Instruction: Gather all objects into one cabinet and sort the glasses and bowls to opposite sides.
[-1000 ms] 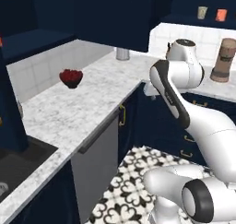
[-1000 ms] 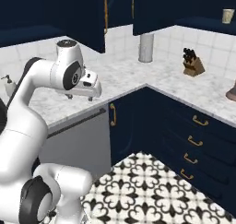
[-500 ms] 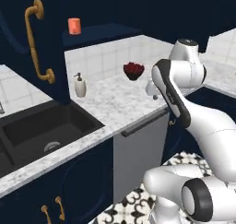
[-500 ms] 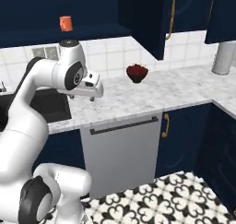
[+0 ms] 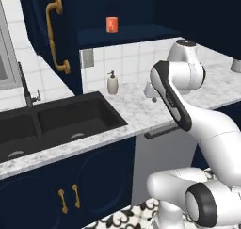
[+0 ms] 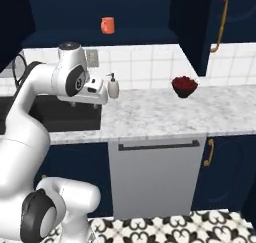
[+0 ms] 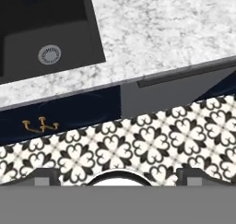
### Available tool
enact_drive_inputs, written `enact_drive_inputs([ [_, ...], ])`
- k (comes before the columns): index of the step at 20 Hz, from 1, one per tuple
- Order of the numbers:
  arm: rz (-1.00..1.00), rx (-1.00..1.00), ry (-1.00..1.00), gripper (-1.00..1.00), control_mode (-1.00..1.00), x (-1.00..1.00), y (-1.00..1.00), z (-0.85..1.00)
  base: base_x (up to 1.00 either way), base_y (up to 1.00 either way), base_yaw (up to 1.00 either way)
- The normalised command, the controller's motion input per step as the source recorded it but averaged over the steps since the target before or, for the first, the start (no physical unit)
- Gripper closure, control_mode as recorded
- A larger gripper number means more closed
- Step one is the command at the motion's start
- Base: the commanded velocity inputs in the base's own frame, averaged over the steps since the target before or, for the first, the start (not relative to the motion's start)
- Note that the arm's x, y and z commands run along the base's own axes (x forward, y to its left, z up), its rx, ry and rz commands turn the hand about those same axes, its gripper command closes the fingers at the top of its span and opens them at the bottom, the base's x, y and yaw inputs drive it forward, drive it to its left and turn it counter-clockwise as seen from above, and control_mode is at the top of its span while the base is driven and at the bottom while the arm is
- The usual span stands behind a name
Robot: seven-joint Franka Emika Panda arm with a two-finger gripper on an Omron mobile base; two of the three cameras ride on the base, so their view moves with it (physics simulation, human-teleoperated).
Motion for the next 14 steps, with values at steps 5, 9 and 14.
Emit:
enact_drive_inputs([
  [5,0.0,0.0,0.0,-1.0,1.0,0.0,0.0,0.0,0.0,-0.78,0.42],
  [9,0.0,0.0,0.0,-1.0,1.0,0.0,0.0,0.0,0.02,-0.74,0.39],
  [14,0.0,0.0,0.0,-1.0,1.0,0.0,0.0,0.0,0.14,0.15,0.06],
])
